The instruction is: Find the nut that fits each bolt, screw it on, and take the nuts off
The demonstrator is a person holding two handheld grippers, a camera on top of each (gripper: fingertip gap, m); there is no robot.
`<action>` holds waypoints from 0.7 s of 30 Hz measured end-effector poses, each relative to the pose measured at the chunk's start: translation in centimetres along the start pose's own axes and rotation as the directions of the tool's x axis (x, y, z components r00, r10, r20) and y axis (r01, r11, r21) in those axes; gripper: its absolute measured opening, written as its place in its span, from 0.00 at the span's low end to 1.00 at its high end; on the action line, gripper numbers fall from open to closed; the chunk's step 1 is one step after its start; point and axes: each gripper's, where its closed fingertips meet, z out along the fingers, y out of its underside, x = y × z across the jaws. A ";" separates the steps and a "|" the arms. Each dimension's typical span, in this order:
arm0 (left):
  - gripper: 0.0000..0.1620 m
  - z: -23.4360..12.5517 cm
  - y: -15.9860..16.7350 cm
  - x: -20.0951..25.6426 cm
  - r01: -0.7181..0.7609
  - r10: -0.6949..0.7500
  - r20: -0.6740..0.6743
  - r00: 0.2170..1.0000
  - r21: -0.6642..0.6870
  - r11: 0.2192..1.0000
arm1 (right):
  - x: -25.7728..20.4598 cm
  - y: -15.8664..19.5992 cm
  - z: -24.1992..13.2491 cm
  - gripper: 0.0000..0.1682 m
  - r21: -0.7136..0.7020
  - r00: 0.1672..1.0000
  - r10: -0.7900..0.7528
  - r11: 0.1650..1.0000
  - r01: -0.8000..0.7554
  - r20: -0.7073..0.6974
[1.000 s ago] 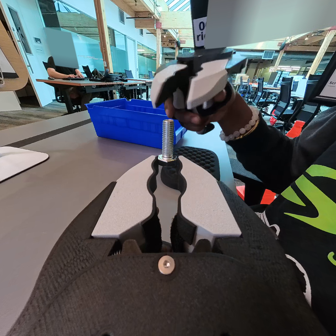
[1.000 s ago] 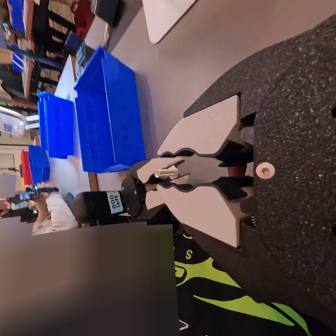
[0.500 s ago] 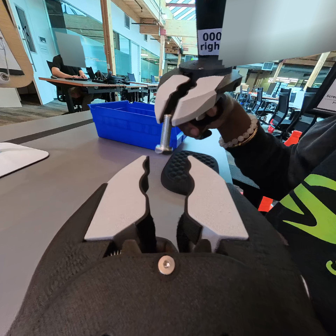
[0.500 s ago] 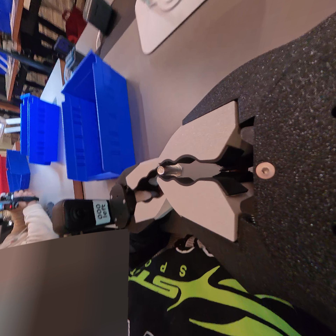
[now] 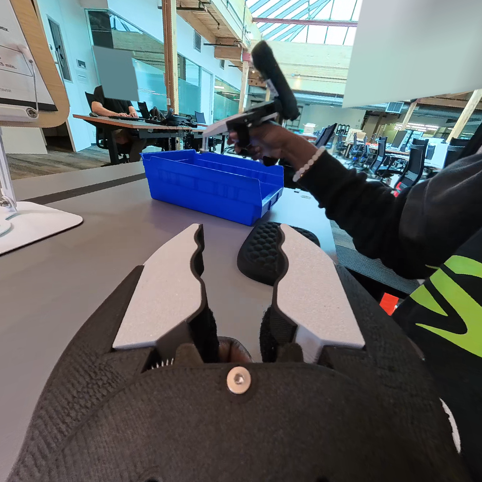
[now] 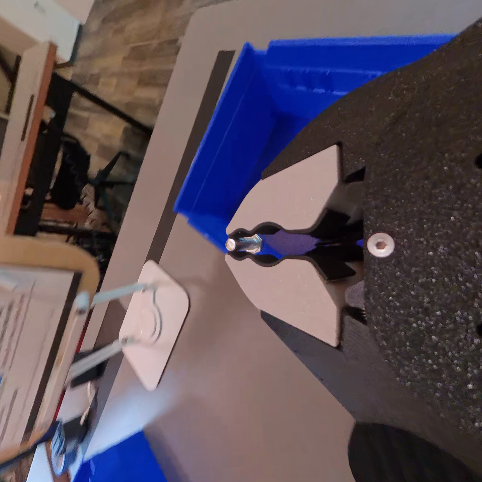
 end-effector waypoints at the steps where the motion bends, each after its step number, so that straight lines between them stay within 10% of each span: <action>1: 0.33 0.0 0.0 0.0 0.000 0.000 0.002 1.000 0.000 1.000 | 1.3 0.7 0.6 0.06 -0.017 1.000 0.018 1.000 -0.018 -0.025; 21: 0.33 0.0 0.1 -0.1 -0.010 0.010 0.008 1.000 -0.005 1.000 | 9.1 10.5 6.8 0.06 -0.238 0.955 0.193 0.939 -0.246 -0.225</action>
